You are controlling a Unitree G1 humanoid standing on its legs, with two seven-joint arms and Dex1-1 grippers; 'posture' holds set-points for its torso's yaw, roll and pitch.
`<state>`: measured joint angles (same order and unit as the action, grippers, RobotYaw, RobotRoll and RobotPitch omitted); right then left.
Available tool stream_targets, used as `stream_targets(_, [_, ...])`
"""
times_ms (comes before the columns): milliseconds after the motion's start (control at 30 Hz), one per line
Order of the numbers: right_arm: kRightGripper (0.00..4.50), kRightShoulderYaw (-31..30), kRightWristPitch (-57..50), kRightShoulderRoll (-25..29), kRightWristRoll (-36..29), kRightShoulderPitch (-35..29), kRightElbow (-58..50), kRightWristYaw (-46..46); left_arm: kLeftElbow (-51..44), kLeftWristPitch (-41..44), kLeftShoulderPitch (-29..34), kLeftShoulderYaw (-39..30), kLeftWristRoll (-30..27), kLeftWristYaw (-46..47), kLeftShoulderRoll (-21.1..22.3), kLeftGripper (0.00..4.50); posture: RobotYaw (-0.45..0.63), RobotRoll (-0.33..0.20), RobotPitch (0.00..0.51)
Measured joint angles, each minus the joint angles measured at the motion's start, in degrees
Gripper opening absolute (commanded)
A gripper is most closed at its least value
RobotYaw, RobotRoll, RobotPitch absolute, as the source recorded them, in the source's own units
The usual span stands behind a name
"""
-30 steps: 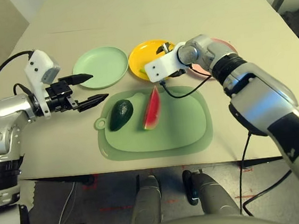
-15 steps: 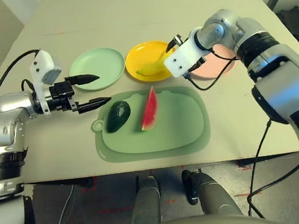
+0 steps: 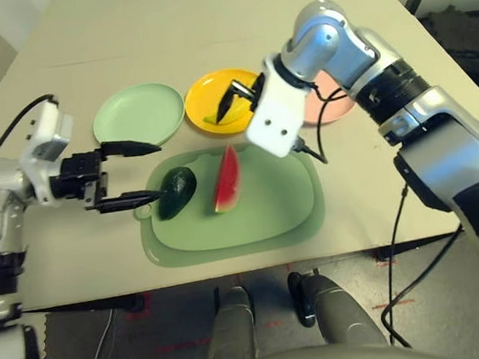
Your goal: Place the fruits into color-matched plates.
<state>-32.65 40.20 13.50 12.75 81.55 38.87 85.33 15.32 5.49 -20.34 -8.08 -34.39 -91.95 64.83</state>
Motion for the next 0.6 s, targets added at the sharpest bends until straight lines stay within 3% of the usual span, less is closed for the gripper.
stream_targets(267, [4.47, -3.3, -5.4, -1.4, 0.1, -3.3, -5.2, 3.4, -0.3, -2.2, 3.3, 0.2, -1.6, -0.1, 3.4, 4.50, 0.07, 0.000, 0.185])
stream_targets(600, [4.47, -7.4, -3.6, -3.0, 8.0, -3.7, 0.3, -0.8, -0.3, -3.3, 4.3, 0.0, -1.7, -0.1, 3.5, 4.50, 0.09, 0.000, 0.190])
